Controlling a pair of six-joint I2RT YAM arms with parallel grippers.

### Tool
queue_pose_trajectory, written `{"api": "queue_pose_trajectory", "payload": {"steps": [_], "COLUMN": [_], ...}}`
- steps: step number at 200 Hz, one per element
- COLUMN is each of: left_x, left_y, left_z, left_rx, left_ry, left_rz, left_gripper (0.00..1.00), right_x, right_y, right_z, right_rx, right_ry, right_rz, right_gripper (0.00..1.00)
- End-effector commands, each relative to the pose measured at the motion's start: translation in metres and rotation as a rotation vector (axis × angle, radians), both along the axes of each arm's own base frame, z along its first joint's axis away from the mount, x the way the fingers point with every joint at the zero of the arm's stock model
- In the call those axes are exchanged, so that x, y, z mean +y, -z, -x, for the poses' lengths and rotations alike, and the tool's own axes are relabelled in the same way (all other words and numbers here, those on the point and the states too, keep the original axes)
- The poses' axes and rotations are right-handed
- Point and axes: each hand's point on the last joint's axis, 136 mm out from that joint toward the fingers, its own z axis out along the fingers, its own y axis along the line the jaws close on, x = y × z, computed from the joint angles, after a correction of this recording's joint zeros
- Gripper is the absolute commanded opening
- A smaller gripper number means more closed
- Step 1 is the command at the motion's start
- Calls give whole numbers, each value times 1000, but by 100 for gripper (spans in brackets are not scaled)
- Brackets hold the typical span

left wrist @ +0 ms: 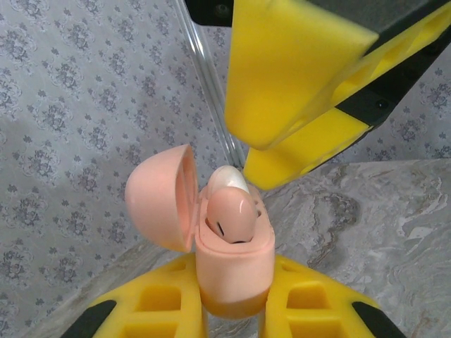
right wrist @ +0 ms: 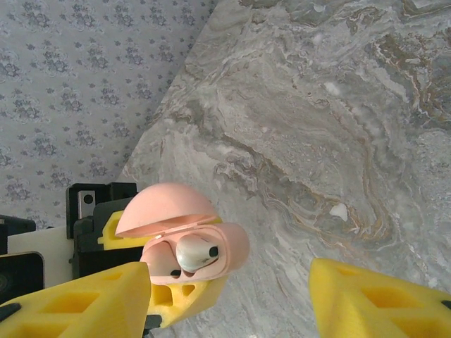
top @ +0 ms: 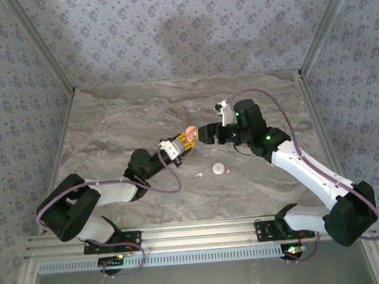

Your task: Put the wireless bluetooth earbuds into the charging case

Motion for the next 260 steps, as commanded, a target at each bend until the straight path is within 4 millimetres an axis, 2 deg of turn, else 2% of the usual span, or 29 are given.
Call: {"api": "queue_pose_trajectory", "payload": {"steps": [1, 68, 96, 147, 207, 219, 250, 260], "left_x": [-3, -4, -4, -16, -26, -28, -32, -31], "left_y": [-27, -27, -24, -11, 5, 8, 11, 11], "left_z": [6, 16, 18, 24, 32, 33, 38, 39], "left_rx": [-56, -45, -31, -9, 25, 28, 29, 24], "left_ry": [34, 79, 88, 165, 244, 262, 302, 306], "left_rz": [49, 43, 32, -45, -117, -135, -168, -168], "left_gripper": [11, 11, 11, 11, 11, 11, 11, 11], "right_x": [0, -8, -16, -39, -52, -50, -47, -47], "right_y": [-5, 12, 12, -5, -26, -25, -9, -3], "right_z": [-4, -8, -7, -9, 9, 19, 43, 48], "right_rx": [-11, 32, -29, -281, -686, -773, -917, -950], "right_ry": [-12, 13, 15, -42, -272, -354, -552, -609], "right_rz": [3, 19, 33, 91, 245, 266, 335, 361], "right_gripper": [62, 62, 63, 67, 71, 71, 82, 82]}}
